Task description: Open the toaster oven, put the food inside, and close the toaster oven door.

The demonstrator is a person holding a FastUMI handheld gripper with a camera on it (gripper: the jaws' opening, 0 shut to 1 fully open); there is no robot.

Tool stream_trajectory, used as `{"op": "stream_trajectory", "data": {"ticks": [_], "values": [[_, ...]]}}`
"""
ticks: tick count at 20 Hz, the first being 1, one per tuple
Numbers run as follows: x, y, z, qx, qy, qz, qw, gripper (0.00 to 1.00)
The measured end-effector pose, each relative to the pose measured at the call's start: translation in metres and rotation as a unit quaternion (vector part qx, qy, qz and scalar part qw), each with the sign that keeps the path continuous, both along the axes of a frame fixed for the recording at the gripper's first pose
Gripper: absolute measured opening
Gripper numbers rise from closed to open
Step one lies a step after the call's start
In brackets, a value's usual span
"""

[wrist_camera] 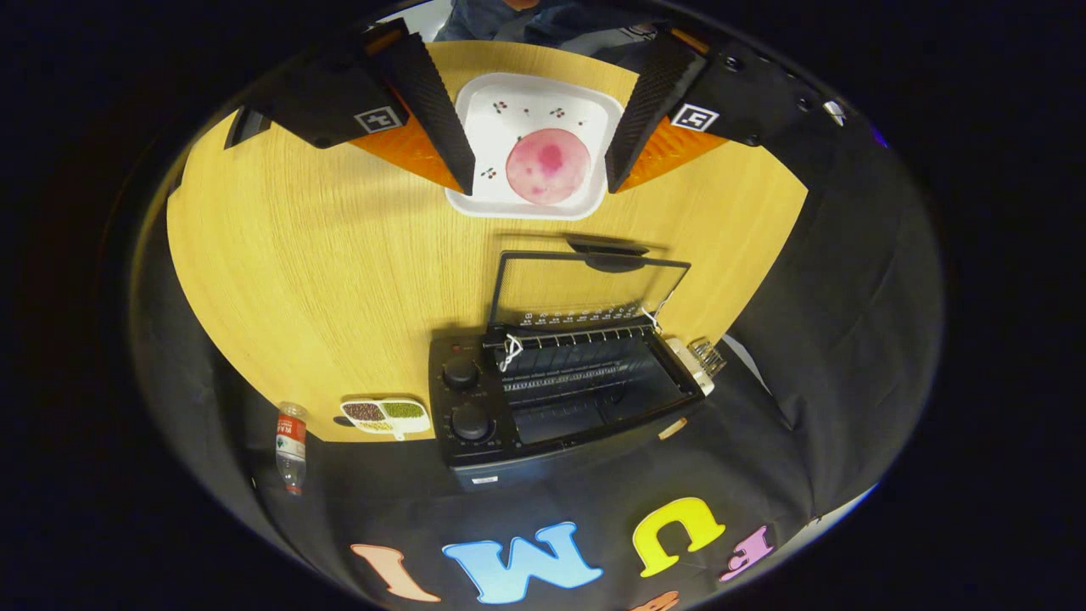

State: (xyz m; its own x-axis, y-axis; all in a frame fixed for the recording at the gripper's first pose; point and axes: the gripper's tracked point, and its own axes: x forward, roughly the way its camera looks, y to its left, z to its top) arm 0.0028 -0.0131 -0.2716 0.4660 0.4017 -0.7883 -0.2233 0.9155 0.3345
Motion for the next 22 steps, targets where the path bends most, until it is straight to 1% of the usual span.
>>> {"op": "stream_trajectory", "data": {"ticks": [4,11,15,17,19,22], "values": [[-0.01,-0.011,-0.019,-0.004,0.039,0.023,0.999,0.99],[-0.022,-0.02,-0.043,0.025,0.131,0.031,0.991,0.99],[-0.025,-0.019,-0.059,0.03,0.179,0.038,0.983,0.91],[-0.024,-0.016,-0.06,0.038,0.191,0.038,0.98,0.87],[-0.023,-0.017,-0.064,0.034,0.202,0.036,0.978,0.87],[-0.02,-0.025,-0.069,0.028,0.223,0.027,0.974,0.51]]}}
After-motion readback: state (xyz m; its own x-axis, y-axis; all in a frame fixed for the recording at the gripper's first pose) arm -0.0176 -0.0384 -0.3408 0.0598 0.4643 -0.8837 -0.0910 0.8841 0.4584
